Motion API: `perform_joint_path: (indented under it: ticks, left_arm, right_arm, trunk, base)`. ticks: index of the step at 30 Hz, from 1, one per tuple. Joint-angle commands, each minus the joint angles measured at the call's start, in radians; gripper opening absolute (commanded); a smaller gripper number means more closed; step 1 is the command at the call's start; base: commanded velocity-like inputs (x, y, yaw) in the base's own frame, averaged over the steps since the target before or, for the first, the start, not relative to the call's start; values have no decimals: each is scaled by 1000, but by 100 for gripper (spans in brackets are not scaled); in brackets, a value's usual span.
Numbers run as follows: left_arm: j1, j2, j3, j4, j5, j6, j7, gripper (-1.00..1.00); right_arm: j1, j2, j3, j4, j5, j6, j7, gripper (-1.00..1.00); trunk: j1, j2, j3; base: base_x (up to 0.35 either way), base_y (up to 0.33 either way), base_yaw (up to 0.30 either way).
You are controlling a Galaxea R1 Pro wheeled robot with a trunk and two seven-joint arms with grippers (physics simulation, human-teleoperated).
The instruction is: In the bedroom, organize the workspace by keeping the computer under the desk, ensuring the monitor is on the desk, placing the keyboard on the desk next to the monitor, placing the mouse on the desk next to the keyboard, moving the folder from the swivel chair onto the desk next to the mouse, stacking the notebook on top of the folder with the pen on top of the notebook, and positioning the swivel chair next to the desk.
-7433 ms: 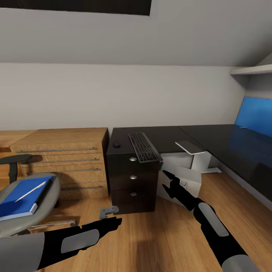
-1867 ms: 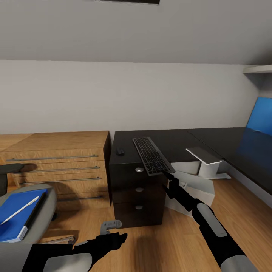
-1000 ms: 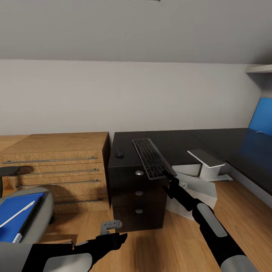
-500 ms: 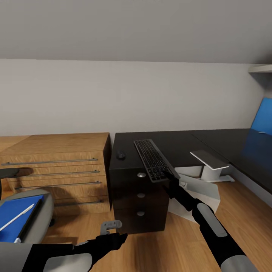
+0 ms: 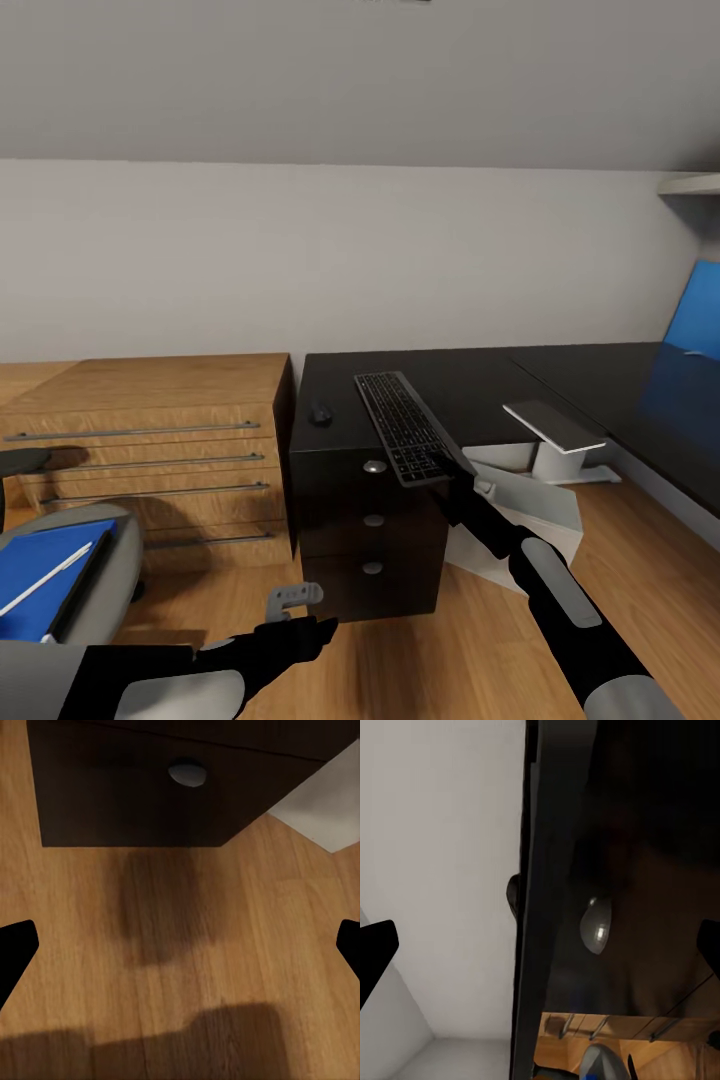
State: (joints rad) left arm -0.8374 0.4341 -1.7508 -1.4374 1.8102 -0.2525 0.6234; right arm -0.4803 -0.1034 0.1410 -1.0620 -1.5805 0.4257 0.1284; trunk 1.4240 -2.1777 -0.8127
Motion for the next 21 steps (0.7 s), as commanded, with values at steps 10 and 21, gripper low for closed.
perform_joint_path:
  ticks: [10, 21]
  left_arm:
    - [-2, 0, -2, -1, 8, -7, 1, 100]
    - [-2, 0, -3, -1, 8, -7, 1, 100]
  right_arm:
    - [0, -1, 1, -1, -4, 1, 2, 100]
    - [-1, -1, 0, -1, -4, 1, 1, 100]
  trunk:
    - [-15, 27, 11]
    - [-15, 27, 11]
  base:
    - [0, 0, 0]
    - [0, 0, 0]
